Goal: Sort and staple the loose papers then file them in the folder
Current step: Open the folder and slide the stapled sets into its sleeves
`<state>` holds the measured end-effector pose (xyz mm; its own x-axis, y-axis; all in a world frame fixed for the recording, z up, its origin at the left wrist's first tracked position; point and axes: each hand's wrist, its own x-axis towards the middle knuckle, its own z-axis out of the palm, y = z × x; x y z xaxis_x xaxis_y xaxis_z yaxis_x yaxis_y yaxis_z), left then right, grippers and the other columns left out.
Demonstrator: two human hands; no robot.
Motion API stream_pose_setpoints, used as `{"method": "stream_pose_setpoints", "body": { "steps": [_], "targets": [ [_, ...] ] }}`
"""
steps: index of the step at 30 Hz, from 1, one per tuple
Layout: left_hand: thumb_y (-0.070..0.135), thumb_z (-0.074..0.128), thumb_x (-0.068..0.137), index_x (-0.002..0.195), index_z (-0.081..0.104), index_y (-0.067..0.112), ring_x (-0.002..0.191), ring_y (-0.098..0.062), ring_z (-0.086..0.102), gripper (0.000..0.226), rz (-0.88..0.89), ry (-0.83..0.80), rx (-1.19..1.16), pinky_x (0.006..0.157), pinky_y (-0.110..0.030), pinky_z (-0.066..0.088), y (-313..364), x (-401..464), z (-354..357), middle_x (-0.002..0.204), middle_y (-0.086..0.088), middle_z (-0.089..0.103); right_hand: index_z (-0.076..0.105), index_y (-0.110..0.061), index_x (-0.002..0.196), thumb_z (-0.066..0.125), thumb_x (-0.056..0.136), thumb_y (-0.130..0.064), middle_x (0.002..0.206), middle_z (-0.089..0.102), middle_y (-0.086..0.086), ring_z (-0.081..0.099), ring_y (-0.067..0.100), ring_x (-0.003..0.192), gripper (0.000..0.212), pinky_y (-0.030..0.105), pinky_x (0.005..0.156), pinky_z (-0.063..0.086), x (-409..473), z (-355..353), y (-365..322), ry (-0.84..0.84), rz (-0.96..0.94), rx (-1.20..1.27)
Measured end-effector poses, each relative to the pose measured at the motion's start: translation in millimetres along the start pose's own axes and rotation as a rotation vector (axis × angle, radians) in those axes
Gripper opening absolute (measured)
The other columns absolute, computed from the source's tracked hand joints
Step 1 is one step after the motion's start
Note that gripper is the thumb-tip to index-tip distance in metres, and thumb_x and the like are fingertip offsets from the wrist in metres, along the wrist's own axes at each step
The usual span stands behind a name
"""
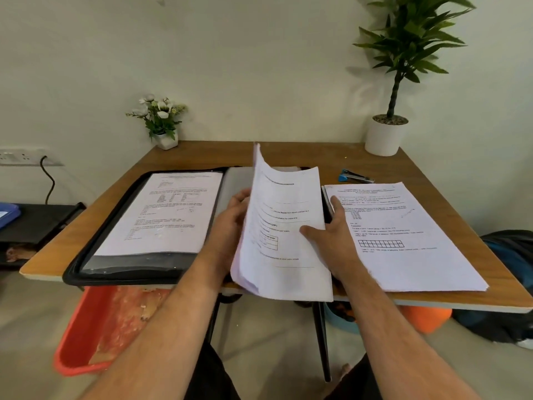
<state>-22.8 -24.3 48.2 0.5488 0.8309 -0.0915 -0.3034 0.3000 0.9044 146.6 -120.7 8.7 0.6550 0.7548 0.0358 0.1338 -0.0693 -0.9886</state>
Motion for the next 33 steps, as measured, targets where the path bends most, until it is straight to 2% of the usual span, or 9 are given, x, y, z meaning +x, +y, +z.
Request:
{"method": "stream_pose_setpoints", "body": {
  "steps": [3,7,9,11,14,17,21,28,33],
  "targets": [
    [0.032,0.056,0.103,0.133,0.053,0.025,0.09,-0.015,0.072,0.031,0.037,0.008,0.249,0.067,-0.024,0.057,-15.2,3.3,22.8,0.105,0.0,0.074,0.021,-0.042,0.15,0.076,0.083,-0.013,0.139,0.054,-0.008,0.059,0.014,0.119,0.092,0.039,0.093,0.056,-0.3,-0.7,5.0,-0.009,-0.045,0.021],
    [0.041,0.065,0.097,0.129,0.04,0.04,0.092,-0.013,0.069,0.041,0.081,0.115,0.426,0.061,-0.017,0.054,-37.0,5.6,43.6,0.119,0.0,0.063,0.043,-0.038,0.138,0.048,0.104,-0.037,0.122,0.053,-0.02,0.057,-0.007,0.101,0.034,0.011,0.073,0.048,-4.8,-4.5,-4.2,-0.021,-0.071,0.045],
    [0.042,0.071,0.092,0.128,0.037,0.044,0.094,-0.014,0.069,0.049,0.143,0.148,0.471,0.07,-0.024,0.058,-44.1,6.4,47.3,0.123,0.001,0.059,0.045,-0.04,0.138,0.037,0.103,-0.056,0.121,0.055,-0.02,0.059,-0.006,0.101,0.039,0.015,0.077,0.048,-7.3,-7.2,-5.9,-0.063,-0.034,0.104],
    [0.046,0.074,0.088,0.127,0.036,0.049,0.103,-0.016,0.066,0.055,0.196,0.14,0.529,0.084,-0.034,0.061,-50.8,8.2,50.8,0.131,0.002,0.051,0.041,-0.041,0.139,0.046,0.096,-0.063,0.123,0.058,-0.018,0.065,0.003,0.103,0.049,0.025,0.08,0.056,-6.4,-9.1,-5.0,-0.094,0.016,0.164],
    [0.05,0.065,0.091,0.124,0.036,0.061,0.119,-0.017,0.055,0.045,0.228,0.131,0.586,0.097,-0.04,0.056,-55.8,7.4,58.2,0.135,0.009,0.035,0.045,-0.026,0.142,0.061,0.098,-0.036,0.121,0.069,-0.001,0.073,0.016,0.098,0.048,0.03,0.074,0.06,-5.2,-14.6,-5.4,-0.196,0.083,0.251],
    [0.05,0.049,0.086,0.108,0.044,0.07,0.125,-0.021,0.052,0.03,0.162,0.119,0.462,0.103,-0.049,0.052,-50.7,6.1,59.1,0.14,0.009,0.037,0.061,-0.007,0.127,0.054,0.102,-0.016,0.103,0.076,0.011,0.075,0.027,0.091,0.028,0.033,0.068,0.059,-5.9,-18.1,-10.0,-0.268,0.126,0.293],
    [0.025,0.056,0.097,0.116,0.041,0.057,0.114,-0.022,0.062,0.04,0.123,0.085,0.405,0.09,-0.045,0.061,-50.4,9.2,47.1,0.144,0.002,0.039,0.063,-0.01,0.12,0.052,0.102,-0.014,0.103,0.076,0.011,0.074,0.029,0.091,0.022,0.037,0.07,0.06,-6.2,-18.5,-13.0,-0.339,0.201,0.299],
    [0.018,0.054,0.102,0.142,0.031,0.04,0.121,-0.019,0.052,0.052,0.103,0.087,0.612,0.099,-0.039,0.055,-46.6,4.9,51.1,0.143,0.002,0.033,0.063,-0.013,0.121,0.068,0.093,-0.012,0.104,0.076,0.008,0.075,0.027,0.092,0.028,0.03,0.067,0.059,-5.2,-18.9,-14.9,-0.396,0.146,0.212],
    [0.021,0.051,0.105,0.134,0.04,0.032,0.092,-0.007,0.063,0.033,0.188,-0.069,1.062,0.073,-0.018,0.046,-14.7,-2.6,25.7,0.101,0.01,0.06,0.063,-0.008,0.12,0.068,0.09,-0.003,0.108,0.075,0.011,0.073,0.031,0.097,0.03,0.042,0.078,0.061,-5.0,-15.5,-13.5,-0.292,0.138,0.344]
  ]
}}
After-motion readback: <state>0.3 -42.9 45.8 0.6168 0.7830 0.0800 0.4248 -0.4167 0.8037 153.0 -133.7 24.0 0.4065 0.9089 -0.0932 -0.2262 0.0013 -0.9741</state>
